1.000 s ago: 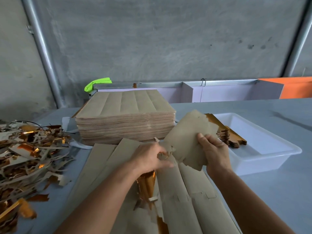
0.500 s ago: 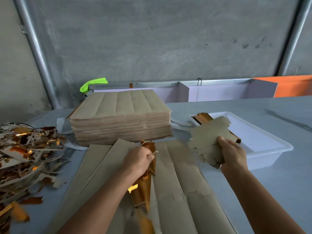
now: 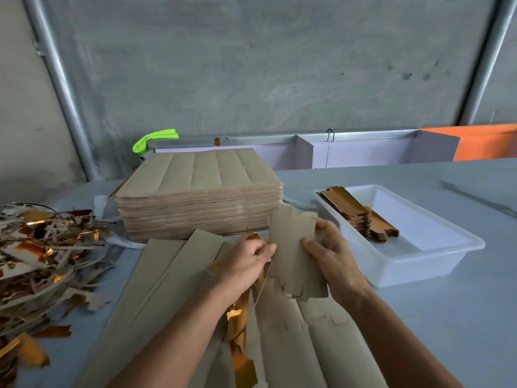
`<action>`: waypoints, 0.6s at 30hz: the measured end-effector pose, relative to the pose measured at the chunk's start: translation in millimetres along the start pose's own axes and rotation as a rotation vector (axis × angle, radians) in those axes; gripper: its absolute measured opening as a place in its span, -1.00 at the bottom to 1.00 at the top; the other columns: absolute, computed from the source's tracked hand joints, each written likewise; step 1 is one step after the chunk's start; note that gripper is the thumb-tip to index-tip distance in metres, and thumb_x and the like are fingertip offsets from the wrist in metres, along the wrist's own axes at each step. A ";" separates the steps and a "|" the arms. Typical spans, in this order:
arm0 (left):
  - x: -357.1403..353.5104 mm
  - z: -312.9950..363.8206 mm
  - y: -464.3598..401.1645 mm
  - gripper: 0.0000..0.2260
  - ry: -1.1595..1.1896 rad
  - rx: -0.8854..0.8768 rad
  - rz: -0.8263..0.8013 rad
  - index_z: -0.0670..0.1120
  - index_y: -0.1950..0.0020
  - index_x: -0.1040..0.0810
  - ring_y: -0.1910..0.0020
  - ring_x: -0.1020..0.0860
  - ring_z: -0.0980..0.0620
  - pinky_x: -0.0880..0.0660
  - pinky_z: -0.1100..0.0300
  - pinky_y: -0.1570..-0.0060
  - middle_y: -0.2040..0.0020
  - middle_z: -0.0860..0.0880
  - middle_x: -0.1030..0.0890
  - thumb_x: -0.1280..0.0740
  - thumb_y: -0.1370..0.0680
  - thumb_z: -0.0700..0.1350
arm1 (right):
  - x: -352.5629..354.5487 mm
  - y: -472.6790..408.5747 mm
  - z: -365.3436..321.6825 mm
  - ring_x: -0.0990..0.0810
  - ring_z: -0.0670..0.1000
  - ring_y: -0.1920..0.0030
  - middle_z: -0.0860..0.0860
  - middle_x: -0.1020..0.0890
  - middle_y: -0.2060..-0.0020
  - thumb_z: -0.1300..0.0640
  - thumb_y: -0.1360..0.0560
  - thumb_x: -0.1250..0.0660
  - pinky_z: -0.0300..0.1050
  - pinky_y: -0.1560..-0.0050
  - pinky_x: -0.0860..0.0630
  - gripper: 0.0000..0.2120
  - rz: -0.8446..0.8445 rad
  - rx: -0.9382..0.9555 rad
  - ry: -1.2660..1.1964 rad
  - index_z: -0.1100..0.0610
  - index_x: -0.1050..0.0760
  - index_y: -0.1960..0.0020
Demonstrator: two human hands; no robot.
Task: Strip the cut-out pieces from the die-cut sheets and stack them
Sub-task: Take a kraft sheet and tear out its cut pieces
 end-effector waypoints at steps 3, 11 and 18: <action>-1.8 -5.2 1.0 -0.81 0.143 0.050 0.003 -0.11 0.05 -0.59 0.53 -0.37 0.24 -0.30 0.33 0.47 0.42 0.10 -0.48 -0.21 -0.62 -0.09 | -2.7 -2.6 5.9 -0.57 0.02 0.03 -0.07 -0.50 -0.02 0.19 -0.55 -0.27 0.04 0.13 -0.61 -0.53 0.098 -0.054 -0.129 -0.09 -0.22 -0.38; -3.5 -2.3 3.6 -0.81 0.070 0.036 -0.017 -0.06 -0.17 -0.56 -0.01 -0.59 0.06 -0.54 0.09 -0.08 -0.03 0.07 -0.62 -0.28 -0.59 -0.08 | -17.8 -0.6 9.3 -0.64 0.09 0.12 0.10 -0.61 0.09 0.24 -0.45 -0.41 0.06 0.19 -0.64 -0.72 0.085 -0.073 -0.066 0.13 -0.44 -0.11; 37.3 7.3 7.7 -0.71 0.103 -0.003 0.165 -0.05 -0.23 -0.56 0.18 -0.56 0.16 -0.49 0.36 0.19 -0.03 0.04 -0.62 -0.40 -0.51 -0.11 | 29.3 21.2 -1.4 -0.61 -0.08 0.38 -0.02 -0.60 0.27 0.29 -0.43 -0.42 -0.22 0.54 -0.49 -0.76 0.167 -0.033 0.097 -0.02 -0.45 0.16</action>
Point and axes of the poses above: each hand's wrist, its own y-axis away from the middle knuckle, its own x-axis out of the back of the hand, z = x × y, the point moved 8 cm from there along -y, towards the middle knuckle
